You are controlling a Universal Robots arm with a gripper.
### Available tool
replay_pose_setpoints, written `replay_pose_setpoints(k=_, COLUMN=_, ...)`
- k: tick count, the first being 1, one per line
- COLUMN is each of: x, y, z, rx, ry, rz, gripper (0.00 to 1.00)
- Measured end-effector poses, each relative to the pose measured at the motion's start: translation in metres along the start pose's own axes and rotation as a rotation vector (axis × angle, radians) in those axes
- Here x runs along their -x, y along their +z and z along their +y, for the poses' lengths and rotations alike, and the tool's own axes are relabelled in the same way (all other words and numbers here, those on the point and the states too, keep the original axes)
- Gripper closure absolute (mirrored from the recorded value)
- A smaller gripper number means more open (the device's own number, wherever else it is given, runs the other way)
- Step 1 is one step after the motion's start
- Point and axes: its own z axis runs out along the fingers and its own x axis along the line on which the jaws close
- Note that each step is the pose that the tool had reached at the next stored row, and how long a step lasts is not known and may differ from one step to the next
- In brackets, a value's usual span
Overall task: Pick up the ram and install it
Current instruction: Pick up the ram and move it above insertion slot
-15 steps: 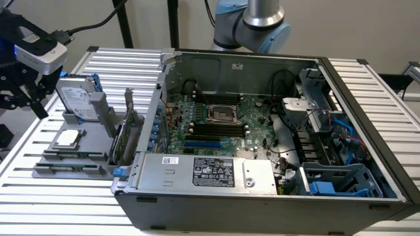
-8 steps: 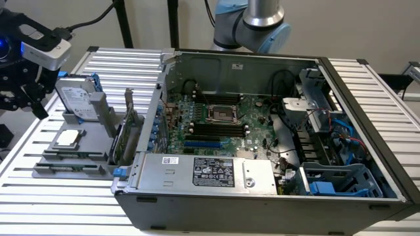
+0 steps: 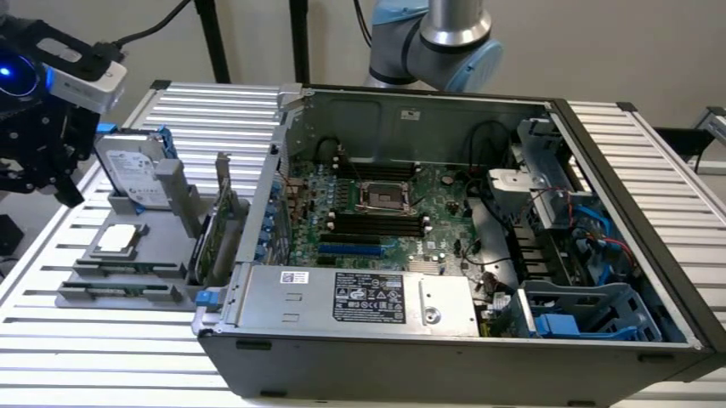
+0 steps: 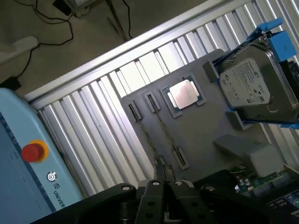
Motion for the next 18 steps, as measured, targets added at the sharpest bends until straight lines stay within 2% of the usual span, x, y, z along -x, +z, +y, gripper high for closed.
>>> replay_pose_setpoints(k=9, x=0.0001, y=0.0014, z=-0.0001, rx=-0.0024, ry=-0.162, rz=0.0073, gripper=0.89)
replay_pose_setpoints(k=18, x=0.0001, y=0.0068, z=-0.0003, rx=-0.0049, ry=-0.326, rz=0.0144, gripper=0.89)
